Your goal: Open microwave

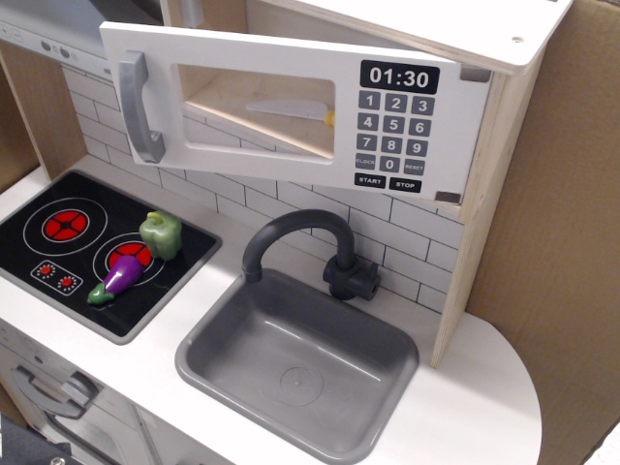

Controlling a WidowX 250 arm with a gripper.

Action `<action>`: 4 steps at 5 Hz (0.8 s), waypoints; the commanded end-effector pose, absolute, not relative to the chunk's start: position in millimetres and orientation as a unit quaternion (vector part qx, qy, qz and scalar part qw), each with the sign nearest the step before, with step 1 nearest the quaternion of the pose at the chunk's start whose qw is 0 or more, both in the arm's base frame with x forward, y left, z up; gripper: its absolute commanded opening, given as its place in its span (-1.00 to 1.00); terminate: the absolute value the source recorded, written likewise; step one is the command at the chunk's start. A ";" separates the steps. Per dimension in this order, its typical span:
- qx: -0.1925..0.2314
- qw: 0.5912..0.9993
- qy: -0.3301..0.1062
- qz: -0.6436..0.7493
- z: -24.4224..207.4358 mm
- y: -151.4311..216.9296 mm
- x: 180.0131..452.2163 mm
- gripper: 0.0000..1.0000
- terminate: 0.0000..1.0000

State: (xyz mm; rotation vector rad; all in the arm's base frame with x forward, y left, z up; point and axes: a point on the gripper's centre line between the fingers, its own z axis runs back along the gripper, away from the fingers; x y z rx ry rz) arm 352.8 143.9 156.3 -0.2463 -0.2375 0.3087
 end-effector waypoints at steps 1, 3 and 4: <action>-0.025 0.987 -0.090 0.134 130.7 146.3 336.4 1.00 -1.00; -0.020 0.995 -0.047 0.084 112.9 110.2 301.8 1.00 -1.00; -0.053 0.997 -0.044 0.039 114.0 72.6 279.0 1.00 -1.00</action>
